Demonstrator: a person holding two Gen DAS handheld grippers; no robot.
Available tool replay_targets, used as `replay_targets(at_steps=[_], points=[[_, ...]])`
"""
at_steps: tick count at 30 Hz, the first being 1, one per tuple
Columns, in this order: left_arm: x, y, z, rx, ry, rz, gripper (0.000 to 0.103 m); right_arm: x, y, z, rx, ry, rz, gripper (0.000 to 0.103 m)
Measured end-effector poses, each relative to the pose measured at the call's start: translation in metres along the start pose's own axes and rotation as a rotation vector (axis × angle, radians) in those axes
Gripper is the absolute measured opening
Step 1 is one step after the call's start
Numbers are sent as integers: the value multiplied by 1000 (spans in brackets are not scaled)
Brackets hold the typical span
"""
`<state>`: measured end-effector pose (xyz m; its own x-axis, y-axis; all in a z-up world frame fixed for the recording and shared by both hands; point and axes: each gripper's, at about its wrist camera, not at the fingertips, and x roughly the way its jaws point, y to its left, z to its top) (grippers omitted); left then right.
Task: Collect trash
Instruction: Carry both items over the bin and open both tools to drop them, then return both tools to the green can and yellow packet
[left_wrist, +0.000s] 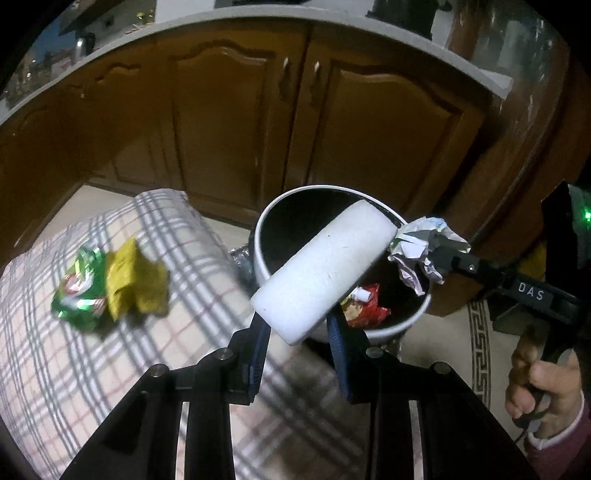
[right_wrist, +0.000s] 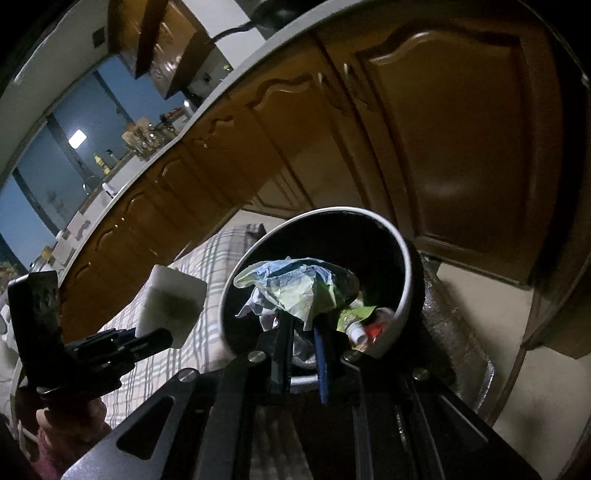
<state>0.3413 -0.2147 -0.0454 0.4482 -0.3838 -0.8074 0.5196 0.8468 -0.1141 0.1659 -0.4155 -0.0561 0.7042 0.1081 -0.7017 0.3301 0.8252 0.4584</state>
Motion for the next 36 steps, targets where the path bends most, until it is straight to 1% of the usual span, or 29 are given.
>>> replay_targets(at_steps=[5, 8, 10, 13, 14, 15, 16, 17, 18, 21, 25, 28, 29, 32, 36], points=[[31, -6, 21, 20, 45, 24, 31, 11, -8, 12, 18, 25, -8, 12], [43, -12, 29, 30, 57, 29, 32, 17, -8, 17, 3, 34, -18, 12], [50, -15, 31, 32, 66, 35, 33, 22, -9, 20, 1, 44, -23, 14], [57, -18, 34, 33, 82, 45, 39, 29, -12, 23, 4, 56, -27, 16], [59, -19, 34, 31, 86, 41, 45, 31, -13, 24, 6, 61, -25, 22], [60, -20, 34, 31, 83, 34, 54, 32, -14, 25, 13, 64, -26, 33], [59, -22, 34, 34, 80, 33, 59, 32, -16, 26, 19, 63, -22, 38], [59, -22, 33, 36, 76, 39, 68, 32, -16, 27, 23, 60, -15, 48], [58, -23, 32, 40, 67, 48, 68, 31, -17, 27, 24, 57, -11, 54], [55, -22, 29, 32, 58, 42, 68, 27, -17, 27, 26, 48, -3, 54], [42, -10, 14, -2, 29, 27, 69, 20, -17, 21, 35, 37, 13, 55], [26, 5, -5, -49, -3, 30, 71, 15, -13, 16, 33, 29, 25, 64], [22, 8, -10, -59, -10, 30, 72, 13, -10, 13, 32, 26, 31, 69], [3, 29, -38, -130, -39, 31, 73, 10, 2, 3, 27, 18, 55, 79], [-14, 60, -72, -234, -55, 40, 73, 9, 24, -12, 5, 18, 88, 82]])
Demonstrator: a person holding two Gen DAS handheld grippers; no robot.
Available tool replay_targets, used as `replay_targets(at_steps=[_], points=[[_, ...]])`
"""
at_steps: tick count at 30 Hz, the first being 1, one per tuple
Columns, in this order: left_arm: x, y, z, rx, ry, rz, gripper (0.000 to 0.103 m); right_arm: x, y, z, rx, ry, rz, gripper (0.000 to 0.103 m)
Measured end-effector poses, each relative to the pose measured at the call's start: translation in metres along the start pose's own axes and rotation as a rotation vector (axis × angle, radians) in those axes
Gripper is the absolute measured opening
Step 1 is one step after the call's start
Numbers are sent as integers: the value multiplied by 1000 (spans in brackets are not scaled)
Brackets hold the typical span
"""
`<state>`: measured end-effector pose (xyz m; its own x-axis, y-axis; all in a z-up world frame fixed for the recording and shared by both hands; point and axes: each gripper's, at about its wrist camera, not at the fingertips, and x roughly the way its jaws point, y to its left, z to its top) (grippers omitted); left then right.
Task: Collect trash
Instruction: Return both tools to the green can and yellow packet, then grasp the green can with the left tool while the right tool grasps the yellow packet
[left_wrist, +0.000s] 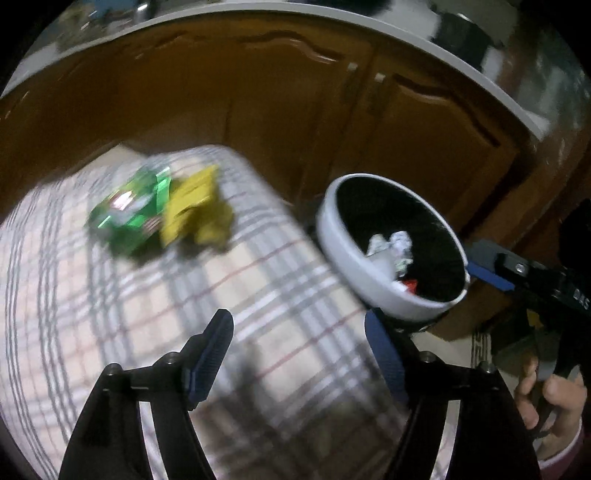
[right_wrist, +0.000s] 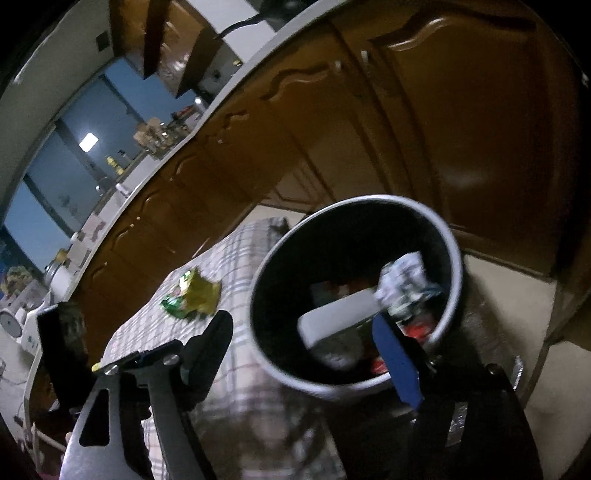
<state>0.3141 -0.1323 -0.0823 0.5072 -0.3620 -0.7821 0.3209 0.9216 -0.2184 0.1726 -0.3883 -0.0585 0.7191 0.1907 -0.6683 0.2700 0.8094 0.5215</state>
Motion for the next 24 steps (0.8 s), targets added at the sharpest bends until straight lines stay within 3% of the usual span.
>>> replay_targets(at_steps=[7, 24], points=[[-26, 53, -23, -114, -15, 44, 73, 11, 43, -19, -91, 12, 21, 85], [-46, 107, -22, -183, -35, 83, 73, 56, 108, -31, -165, 66, 68, 84]])
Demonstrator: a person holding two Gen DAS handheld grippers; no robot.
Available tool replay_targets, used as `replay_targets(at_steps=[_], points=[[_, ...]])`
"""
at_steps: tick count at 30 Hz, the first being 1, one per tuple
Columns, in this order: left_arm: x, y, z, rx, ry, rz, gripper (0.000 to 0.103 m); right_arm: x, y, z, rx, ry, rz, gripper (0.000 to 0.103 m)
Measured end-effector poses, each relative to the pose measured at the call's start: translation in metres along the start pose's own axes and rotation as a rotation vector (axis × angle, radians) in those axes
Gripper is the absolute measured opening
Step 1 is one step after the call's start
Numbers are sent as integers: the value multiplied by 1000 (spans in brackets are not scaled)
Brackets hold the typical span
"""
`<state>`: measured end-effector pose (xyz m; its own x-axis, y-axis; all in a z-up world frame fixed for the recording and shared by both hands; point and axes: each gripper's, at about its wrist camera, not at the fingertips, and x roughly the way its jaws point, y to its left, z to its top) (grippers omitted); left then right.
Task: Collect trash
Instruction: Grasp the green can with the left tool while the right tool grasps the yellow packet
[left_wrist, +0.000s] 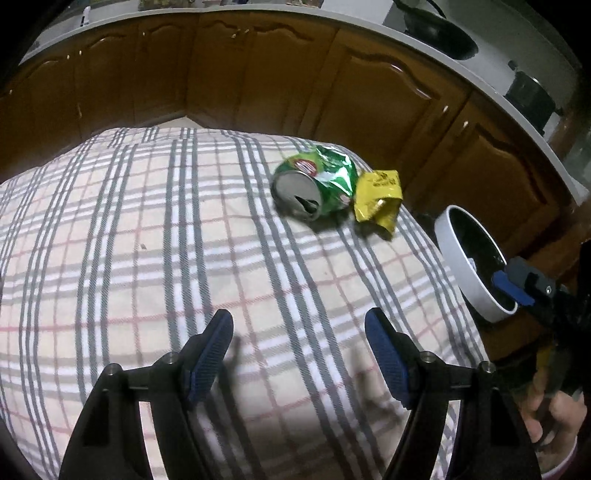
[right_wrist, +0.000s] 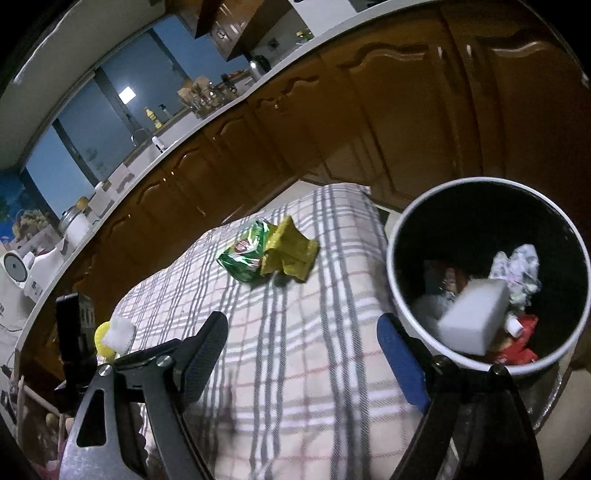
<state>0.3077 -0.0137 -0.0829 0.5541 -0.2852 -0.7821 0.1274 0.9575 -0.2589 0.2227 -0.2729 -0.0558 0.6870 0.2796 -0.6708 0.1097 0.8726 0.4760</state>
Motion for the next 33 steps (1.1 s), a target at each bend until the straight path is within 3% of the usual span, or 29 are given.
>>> replay_targets(at_steps=[2, 6, 12, 16, 19, 20, 22, 24, 30, 32, 33], points=[[3, 4, 5, -6, -3, 0, 73, 7, 5, 5, -2, -2, 7, 83], [6, 13, 21, -53, -17, -12, 75, 30, 4, 23, 31, 9, 31, 67], [21, 21, 50, -147, -46, -10, 78, 75, -5, 47, 100, 41, 52, 53], [36, 21, 64, -199, -49, -29, 78, 104, -11, 58, 144, 69, 67, 48], [48, 20, 74, -220, -48, -33, 78, 121, -13, 60, 158, 99, 82, 31], [54, 20, 77, -227, -43, -26, 79, 123, -14, 60, 162, 103, 100, 19], [62, 19, 83, -236, -36, -28, 78, 118, -12, 58, 151, 88, 107, 14], [74, 19, 91, -223, -35, -11, 78, 109, -11, 57, 144, 75, 123, 0], [111, 22, 106, -165, 21, 8, 77, 87, -13, 46, 125, 66, 124, 0], [122, 26, 106, -161, 38, -16, 77, 86, -14, 48, 122, 68, 119, 8], [123, 26, 106, -157, 35, -28, 69, 86, -13, 48, 121, 68, 116, 8]])
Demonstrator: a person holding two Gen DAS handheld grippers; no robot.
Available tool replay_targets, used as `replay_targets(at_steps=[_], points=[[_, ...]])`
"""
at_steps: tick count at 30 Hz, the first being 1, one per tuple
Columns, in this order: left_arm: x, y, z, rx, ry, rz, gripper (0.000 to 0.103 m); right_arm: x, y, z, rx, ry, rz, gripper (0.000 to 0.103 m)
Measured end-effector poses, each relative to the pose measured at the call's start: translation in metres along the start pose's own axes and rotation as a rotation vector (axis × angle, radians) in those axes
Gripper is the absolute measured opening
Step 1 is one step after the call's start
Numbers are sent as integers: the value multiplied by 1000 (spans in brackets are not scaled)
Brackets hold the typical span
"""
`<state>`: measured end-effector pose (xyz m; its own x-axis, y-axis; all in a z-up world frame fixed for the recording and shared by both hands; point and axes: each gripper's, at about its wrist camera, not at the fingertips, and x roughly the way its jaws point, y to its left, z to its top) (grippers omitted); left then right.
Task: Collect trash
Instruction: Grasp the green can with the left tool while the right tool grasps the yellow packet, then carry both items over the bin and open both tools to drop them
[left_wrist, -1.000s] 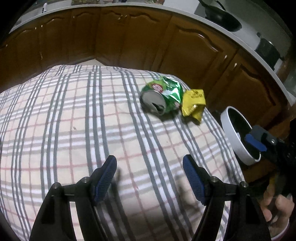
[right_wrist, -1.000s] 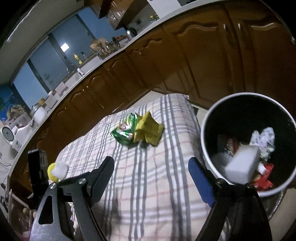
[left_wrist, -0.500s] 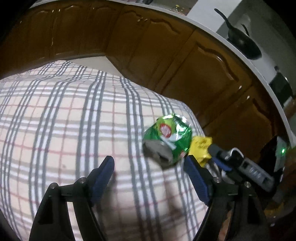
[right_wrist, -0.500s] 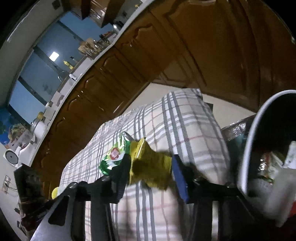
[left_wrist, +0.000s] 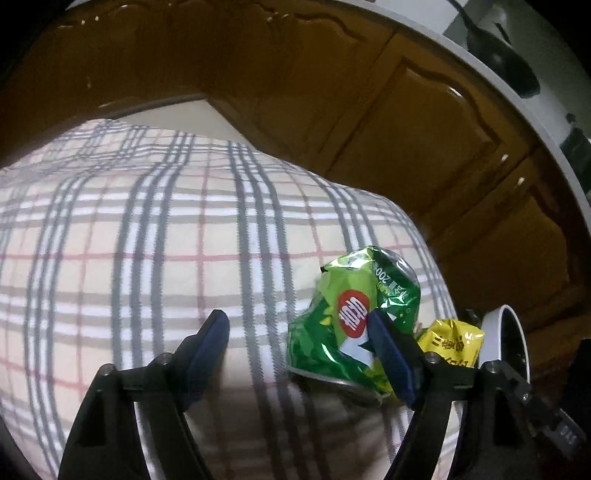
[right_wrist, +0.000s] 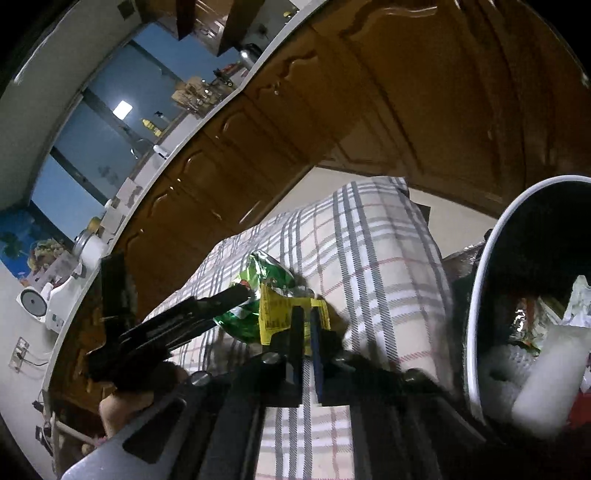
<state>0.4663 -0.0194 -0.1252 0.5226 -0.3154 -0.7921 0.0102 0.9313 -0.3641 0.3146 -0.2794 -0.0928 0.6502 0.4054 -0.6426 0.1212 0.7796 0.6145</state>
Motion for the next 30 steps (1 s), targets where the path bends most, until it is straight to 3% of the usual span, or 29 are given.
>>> replay_targets(at_steps=[1, 3, 9, 13, 17, 18, 24, 25, 27, 28, 30], points=[[0, 0, 0, 9, -3, -21, 63, 1, 0, 0, -2, 2, 4, 8], [1, -1, -3, 17, 19, -107, 41, 1, 0, 0, -4, 9, 8, 10], [-17, -2, -19, 100, 8, -68, 38, 6, 3, -5, -7, 20, -3, 34], [-43, 19, -39, 65, 5, -72, 37, 7, 9, -6, -30, 21, -23, 44], [-70, 51, -65, 6, -11, -37, 37, 16, 22, -6, -72, 37, -54, 69], [-73, 57, -70, -8, -12, -28, 37, 21, 25, -6, -85, 52, -56, 71], [-75, 62, -76, -7, -21, -22, 38, 56, 34, -8, -140, 109, -134, 67], [-76, 60, -76, -1, -20, -21, 38, 59, 33, -8, -135, 115, -137, 63], [-71, 54, -75, 24, -12, -15, 41, 61, 30, -10, -130, 113, -152, 35], [-67, 52, -75, 31, -6, -16, 41, 60, 29, -10, -125, 112, -153, 35], [-68, 54, -79, 39, 2, -33, 41, 53, 26, -12, -109, 95, -137, 22]])
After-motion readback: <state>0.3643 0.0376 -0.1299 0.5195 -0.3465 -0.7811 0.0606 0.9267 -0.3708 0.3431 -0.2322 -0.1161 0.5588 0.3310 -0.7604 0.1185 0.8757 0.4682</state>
